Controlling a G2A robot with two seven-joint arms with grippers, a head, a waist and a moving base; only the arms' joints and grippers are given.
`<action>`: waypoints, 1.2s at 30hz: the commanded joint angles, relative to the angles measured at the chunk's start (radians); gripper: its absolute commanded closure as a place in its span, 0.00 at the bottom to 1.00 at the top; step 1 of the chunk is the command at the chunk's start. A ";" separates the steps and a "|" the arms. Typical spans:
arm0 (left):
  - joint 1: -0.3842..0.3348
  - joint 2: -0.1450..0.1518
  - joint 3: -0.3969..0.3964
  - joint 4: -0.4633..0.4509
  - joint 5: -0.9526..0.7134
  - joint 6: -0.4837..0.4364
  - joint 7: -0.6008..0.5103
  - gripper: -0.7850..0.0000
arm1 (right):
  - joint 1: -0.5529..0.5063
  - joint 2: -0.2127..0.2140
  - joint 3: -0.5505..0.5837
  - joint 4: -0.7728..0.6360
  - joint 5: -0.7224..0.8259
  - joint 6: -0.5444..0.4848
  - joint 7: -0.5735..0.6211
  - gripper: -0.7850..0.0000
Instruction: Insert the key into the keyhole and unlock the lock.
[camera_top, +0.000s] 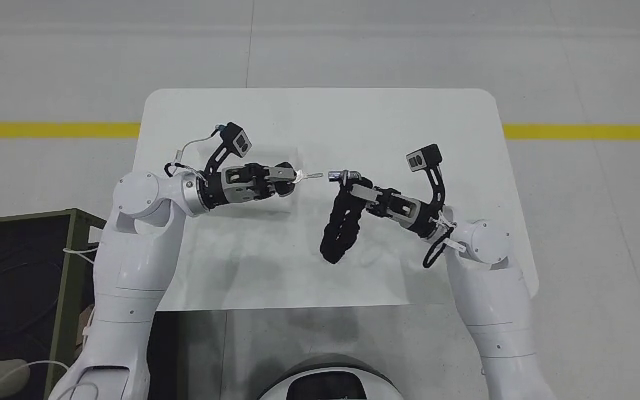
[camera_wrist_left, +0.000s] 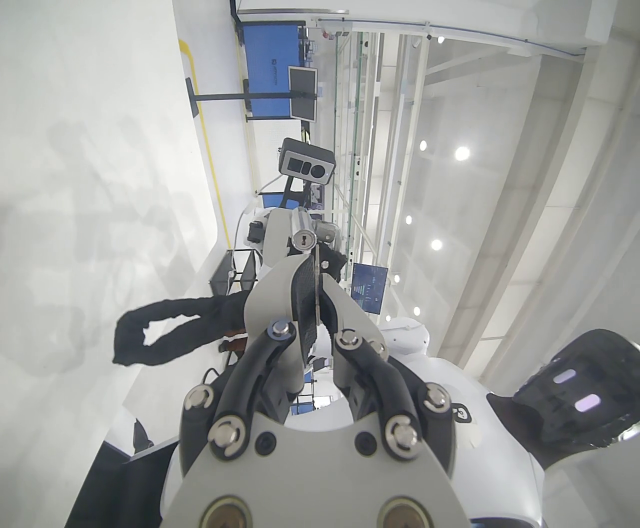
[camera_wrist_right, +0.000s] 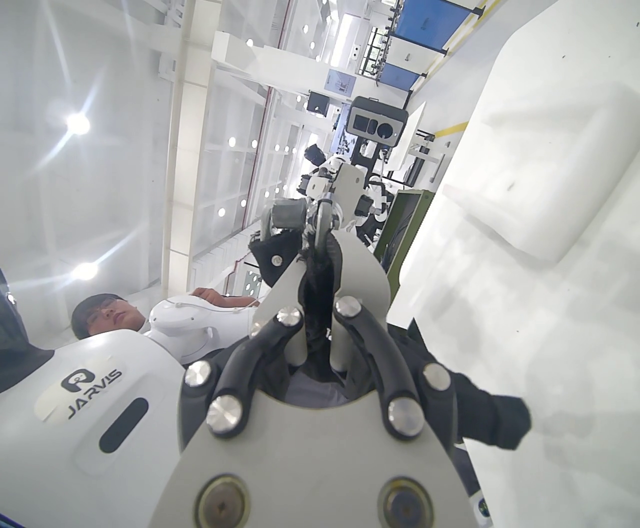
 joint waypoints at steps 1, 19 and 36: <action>-0.001 0.001 0.004 0.001 0.005 -0.003 -0.003 1.00 | 0.003 0.004 -0.003 0.001 -0.002 0.004 0.007 1.00; -0.008 0.012 0.006 -0.010 0.038 -0.001 -0.010 1.00 | 0.002 0.031 -0.027 0.001 0.024 -0.014 -0.001 1.00; -0.013 0.020 0.012 -0.017 0.040 -0.006 -0.023 1.00 | 0.016 0.049 -0.059 0.010 0.034 -0.017 -0.025 1.00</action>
